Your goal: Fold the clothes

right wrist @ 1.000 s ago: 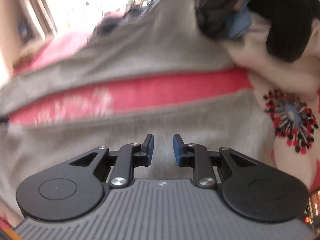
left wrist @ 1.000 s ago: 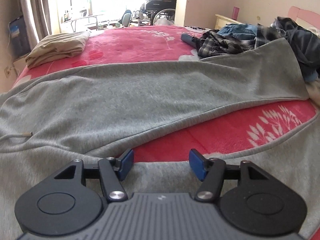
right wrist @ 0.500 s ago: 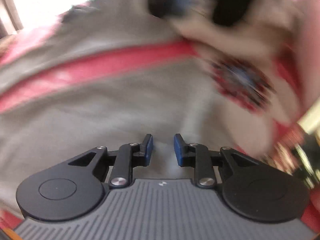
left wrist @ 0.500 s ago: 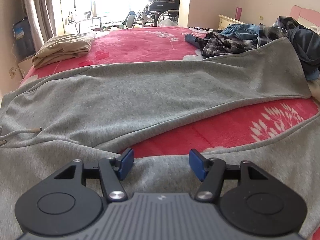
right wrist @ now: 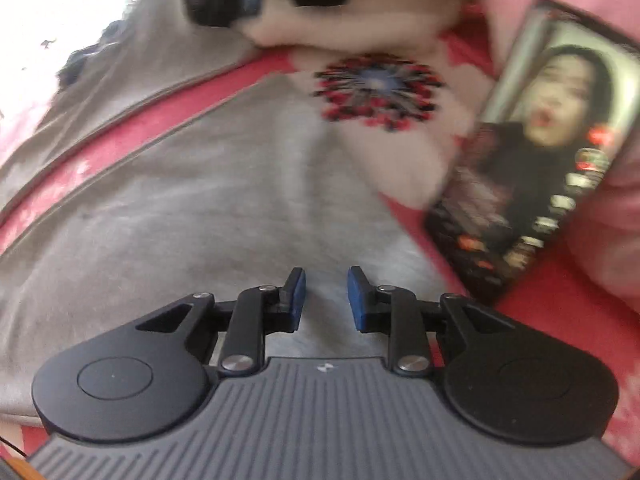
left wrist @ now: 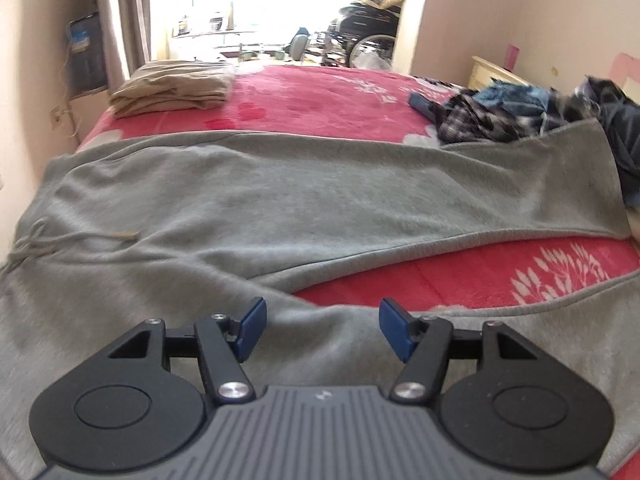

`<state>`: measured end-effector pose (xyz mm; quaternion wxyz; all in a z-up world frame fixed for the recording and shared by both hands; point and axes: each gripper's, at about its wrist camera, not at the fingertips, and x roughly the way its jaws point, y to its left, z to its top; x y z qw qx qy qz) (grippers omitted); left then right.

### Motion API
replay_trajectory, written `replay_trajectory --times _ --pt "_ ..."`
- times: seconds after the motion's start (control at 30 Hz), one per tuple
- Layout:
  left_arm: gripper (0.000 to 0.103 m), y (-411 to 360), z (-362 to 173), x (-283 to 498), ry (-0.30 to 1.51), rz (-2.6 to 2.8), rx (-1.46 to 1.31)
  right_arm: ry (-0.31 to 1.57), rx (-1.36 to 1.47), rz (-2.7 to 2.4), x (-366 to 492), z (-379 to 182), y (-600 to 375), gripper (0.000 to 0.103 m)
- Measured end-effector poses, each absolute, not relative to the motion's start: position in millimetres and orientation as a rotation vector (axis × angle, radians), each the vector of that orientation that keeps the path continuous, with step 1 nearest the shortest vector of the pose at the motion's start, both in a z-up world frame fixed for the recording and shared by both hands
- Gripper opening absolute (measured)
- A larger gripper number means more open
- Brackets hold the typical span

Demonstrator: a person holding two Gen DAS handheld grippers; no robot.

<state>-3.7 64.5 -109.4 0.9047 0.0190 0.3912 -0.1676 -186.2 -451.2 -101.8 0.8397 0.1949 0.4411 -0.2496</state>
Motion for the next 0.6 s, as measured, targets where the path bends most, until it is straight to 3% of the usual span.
replay_trajectory --times 0.2,0.37,0.6 --pt "0.09 88.7 -96.7 -31.8 0.775 -0.35 -0.003 0.833 0.454 -0.329 -179.3 -75.1 -419.9 0.027" --pt "0.091 117.9 -86.7 -48.7 0.798 -0.282 0.001 0.865 0.657 0.038 -162.6 -82.1 -388.4 0.039" --pt "0.09 183.0 -92.1 -62.0 0.881 -0.091 -0.116 1.09 0.984 0.303 -167.2 -136.6 -345.3 0.041"
